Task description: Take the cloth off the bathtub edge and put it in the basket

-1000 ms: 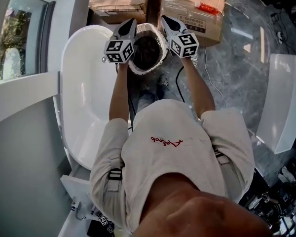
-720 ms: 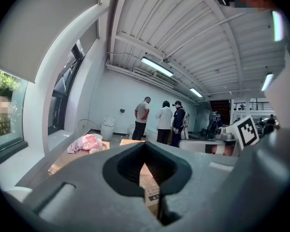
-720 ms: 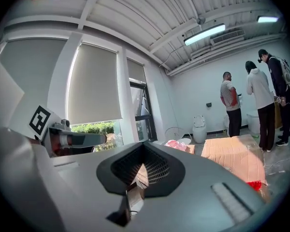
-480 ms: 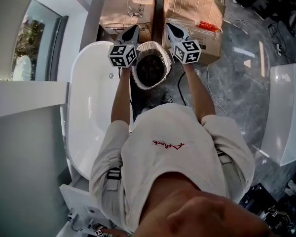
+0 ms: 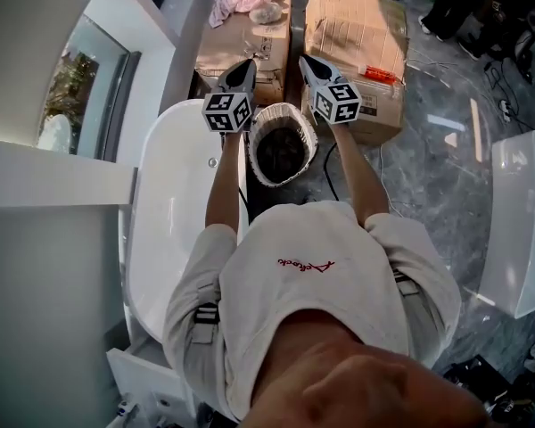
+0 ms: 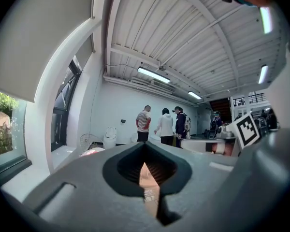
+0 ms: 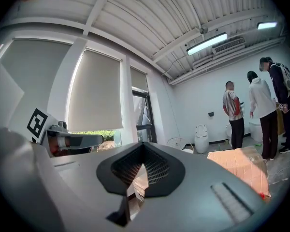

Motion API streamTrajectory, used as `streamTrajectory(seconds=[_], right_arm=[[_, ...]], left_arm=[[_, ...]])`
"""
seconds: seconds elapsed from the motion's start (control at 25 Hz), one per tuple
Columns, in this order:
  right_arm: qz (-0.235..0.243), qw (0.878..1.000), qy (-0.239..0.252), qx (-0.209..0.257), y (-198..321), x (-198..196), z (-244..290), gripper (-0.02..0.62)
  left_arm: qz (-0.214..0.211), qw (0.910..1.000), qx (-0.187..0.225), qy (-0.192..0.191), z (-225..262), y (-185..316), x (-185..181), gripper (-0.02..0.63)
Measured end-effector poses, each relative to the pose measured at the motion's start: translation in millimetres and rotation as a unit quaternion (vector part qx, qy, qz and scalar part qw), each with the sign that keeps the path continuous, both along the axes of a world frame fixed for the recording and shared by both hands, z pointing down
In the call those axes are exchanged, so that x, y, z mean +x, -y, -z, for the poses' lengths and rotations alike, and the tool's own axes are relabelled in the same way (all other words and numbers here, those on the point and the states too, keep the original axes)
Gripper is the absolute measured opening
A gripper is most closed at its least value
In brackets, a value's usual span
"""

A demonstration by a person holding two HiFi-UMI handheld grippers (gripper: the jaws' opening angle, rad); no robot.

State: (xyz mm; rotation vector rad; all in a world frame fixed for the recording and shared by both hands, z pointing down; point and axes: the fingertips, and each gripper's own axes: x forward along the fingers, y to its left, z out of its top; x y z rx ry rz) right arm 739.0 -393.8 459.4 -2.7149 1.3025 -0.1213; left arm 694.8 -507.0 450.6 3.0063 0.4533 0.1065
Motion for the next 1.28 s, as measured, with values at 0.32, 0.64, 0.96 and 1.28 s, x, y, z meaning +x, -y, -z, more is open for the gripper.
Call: streamTrajectory(seconds=[0.32, 0.64, 0.96, 1.28], right_arm=[[0.010, 1.000, -0.008, -0.005, 21, 2, 9, 0.005], [0.010, 1.000, -0.006, -0.008, 24, 1, 7, 0.006], [0.005, 1.000, -0.001, -0.012, 23, 6, 1, 0.005], [0.001, 1.000, -0.002, -0.016, 19, 13, 0, 0.005]], left_arm=[[0.007, 0.9999, 0.003, -0.007, 11, 15, 3, 0.000], [0.004, 1.0000, 0.005, -0.008, 10, 14, 4, 0.000], [-0.001, 1.0000, 0.001, -0.004, 4, 14, 11, 0.000], [-0.005, 1.0000, 0.001, -0.002, 3, 9, 19, 0.000]])
